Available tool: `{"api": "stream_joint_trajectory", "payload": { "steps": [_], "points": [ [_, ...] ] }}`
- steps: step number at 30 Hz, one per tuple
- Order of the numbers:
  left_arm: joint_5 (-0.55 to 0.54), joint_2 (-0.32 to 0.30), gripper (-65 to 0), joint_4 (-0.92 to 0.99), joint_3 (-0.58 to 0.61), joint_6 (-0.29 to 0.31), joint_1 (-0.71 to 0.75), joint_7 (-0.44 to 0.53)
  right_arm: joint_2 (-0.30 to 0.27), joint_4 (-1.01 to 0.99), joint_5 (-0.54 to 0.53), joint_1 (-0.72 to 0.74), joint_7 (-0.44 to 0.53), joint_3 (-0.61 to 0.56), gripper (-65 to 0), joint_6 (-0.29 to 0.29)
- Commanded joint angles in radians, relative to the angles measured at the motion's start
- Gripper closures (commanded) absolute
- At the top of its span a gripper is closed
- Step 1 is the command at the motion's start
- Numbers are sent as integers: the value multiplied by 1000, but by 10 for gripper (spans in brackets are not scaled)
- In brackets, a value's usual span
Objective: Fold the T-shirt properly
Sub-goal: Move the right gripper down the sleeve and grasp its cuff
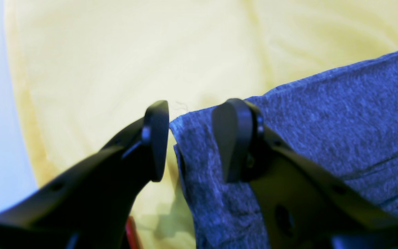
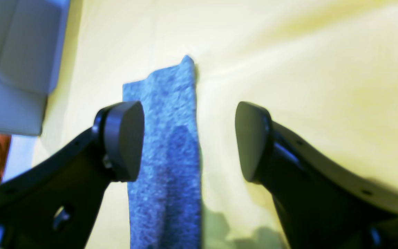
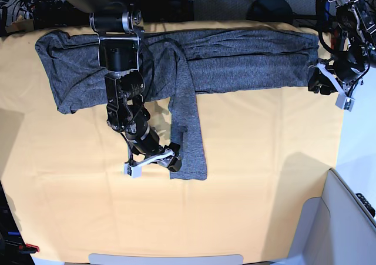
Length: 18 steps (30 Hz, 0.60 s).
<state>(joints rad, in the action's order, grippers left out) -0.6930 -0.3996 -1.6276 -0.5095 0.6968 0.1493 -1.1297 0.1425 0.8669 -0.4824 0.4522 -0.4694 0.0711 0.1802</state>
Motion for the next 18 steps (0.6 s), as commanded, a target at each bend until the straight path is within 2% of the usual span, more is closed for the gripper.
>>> {"api": "stream_joint_trajectory", "payload": {
  "steps": [1,7,12,18],
  "points": [
    [-14,-22,-236,-15,-5,1,-10,13,15,-16,11,-5,-98,-24,-413,-32],
    [-14,-20,-236,-15,-5,1,-10,13,15,-5,11,-5,-93,-129,-412,-201],
    [-14,-20,-236,-15,-5,1,-10,13,15,-5,9,-5,-93,-135,-412,-207],
    [-14,-20,-236,-15,-5,1,-10,13,15,-5,-52,10,-98,-161,-412,-207]
  ]
}}
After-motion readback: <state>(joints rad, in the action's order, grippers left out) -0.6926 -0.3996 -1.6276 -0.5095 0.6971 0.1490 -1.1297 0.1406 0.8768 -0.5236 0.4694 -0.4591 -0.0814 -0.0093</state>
